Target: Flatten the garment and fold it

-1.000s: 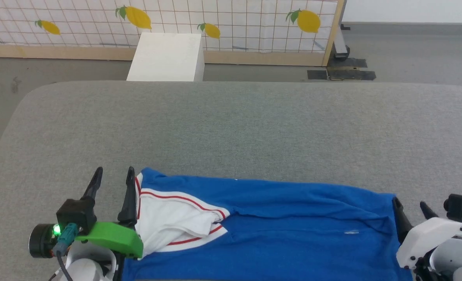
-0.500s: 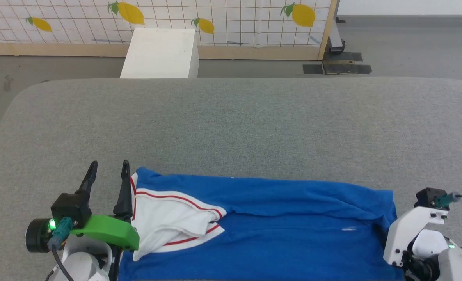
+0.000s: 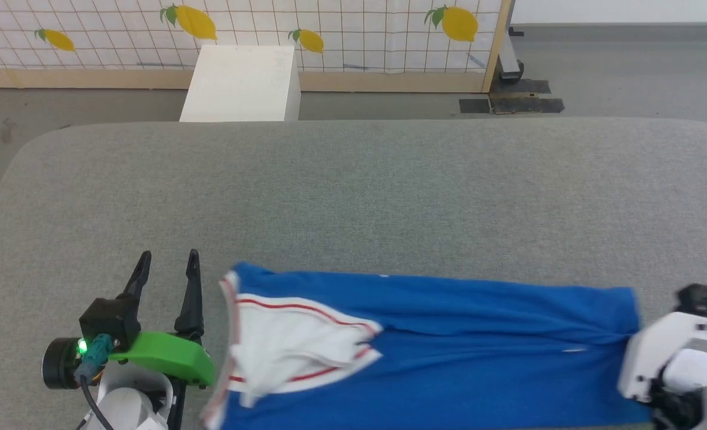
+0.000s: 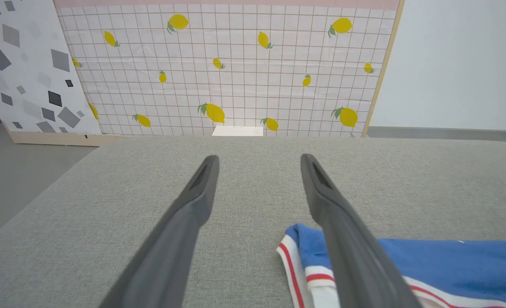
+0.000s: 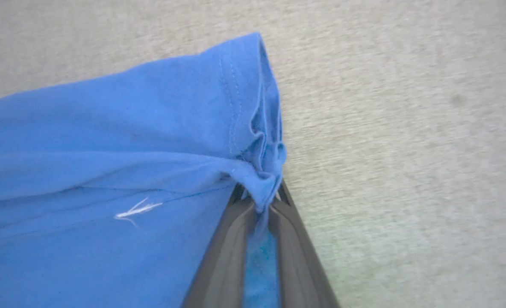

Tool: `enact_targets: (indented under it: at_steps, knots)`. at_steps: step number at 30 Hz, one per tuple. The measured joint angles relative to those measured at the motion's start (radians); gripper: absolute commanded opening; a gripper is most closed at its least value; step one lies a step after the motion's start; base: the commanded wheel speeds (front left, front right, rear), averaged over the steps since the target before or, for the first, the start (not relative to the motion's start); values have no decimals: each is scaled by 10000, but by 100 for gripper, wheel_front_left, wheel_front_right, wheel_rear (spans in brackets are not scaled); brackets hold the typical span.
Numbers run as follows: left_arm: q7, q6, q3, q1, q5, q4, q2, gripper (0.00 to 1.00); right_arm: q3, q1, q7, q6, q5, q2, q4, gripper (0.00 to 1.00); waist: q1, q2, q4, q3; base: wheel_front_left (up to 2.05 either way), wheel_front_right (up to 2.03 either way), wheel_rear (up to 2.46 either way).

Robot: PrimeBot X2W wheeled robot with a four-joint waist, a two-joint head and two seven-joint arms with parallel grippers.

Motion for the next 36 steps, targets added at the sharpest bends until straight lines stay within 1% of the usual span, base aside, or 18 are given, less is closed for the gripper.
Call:
enact_targets:
  at_steps: [5,7,10,12,15,18,19,22,24,26,27,29,30,32,34,36]
  knots:
    - [0,-138,79,-1,96,33,-123,100,-1482,-1,-717,0,-1649,-186,-431,0,0,0,38,80,0,0,0]
    - [0,-213,102,-2,146,36,-151,100,-2117,-2,-1007,-2,-2259,-447,-483,0,0,0,67,126,0,0,0]
    - [0,-270,140,-3,188,46,-209,100,-2834,0,-1172,-2,-2857,-765,-464,0,0,0,130,169,0,0,0]
    - [0,-305,182,-3,203,54,-245,100,-2984,10,-1156,-2,-2934,-826,-430,0,0,0,170,172,0,0,0]
    - [0,-349,301,-2,230,84,-284,100,-2669,180,-851,-2,-2890,-825,-554,0,0,0,198,164,0,0,0]
    - [0,-403,370,0,278,123,-309,100,-1799,560,-90,-4,-2414,-823,-1360,0,0,0,208,134,0,0,0]
    - [0,-408,393,2,288,136,-322,100,-1338,768,314,-4,-2151,-805,-1881,0,0,0,210,117,0,0,0]
    - [0,-447,468,5,393,134,-349,100,-65,1430,1530,-4,-1258,-635,-3950,0,0,0,212,101,0,0,0]
    - [0,-453,483,5,487,115,-391,100,949,1898,2391,-6,-640,-550,-5687,0,0,0,235,115,0,0,0]
    - [0,-477,483,4,518,96,-414,100,1898,2200,3047,-6,-121,-460,-7085,0,0,0,270,133,0,0,0]
    - [0,-479,489,3,523,90,-422,100,2452,2303,3358,-6,125,-428,-7749,0,0,0,297,145,0,0,0]
    - [0,-493,497,1,525,88,-431,100,3507,2356,3749,-6,445,-431,-8635,0,0,0,351,169,0,0,0]
    - [0,-520,499,-1,527,86,-433,100,4119,2342,3822,-6,525,-481,-8949,0,0,0,380,189,0,0,0]
    - [0,-554,506,-6,564,86,-445,100,5145,2204,3858,-6,594,-602,-9118,0,0,0,427,237,0,0,0]
    - [0,-575,499,-21,602,90,-472,100,6140,1844,3733,-6,602,-721,-8803,0,0,0,487,300,0,0,0]
    - [0,-598,500,-92,602,104,-514,100,6907,1352,3409,-6,583,-706,-8044,0,0,0,560,380,0,0,0]
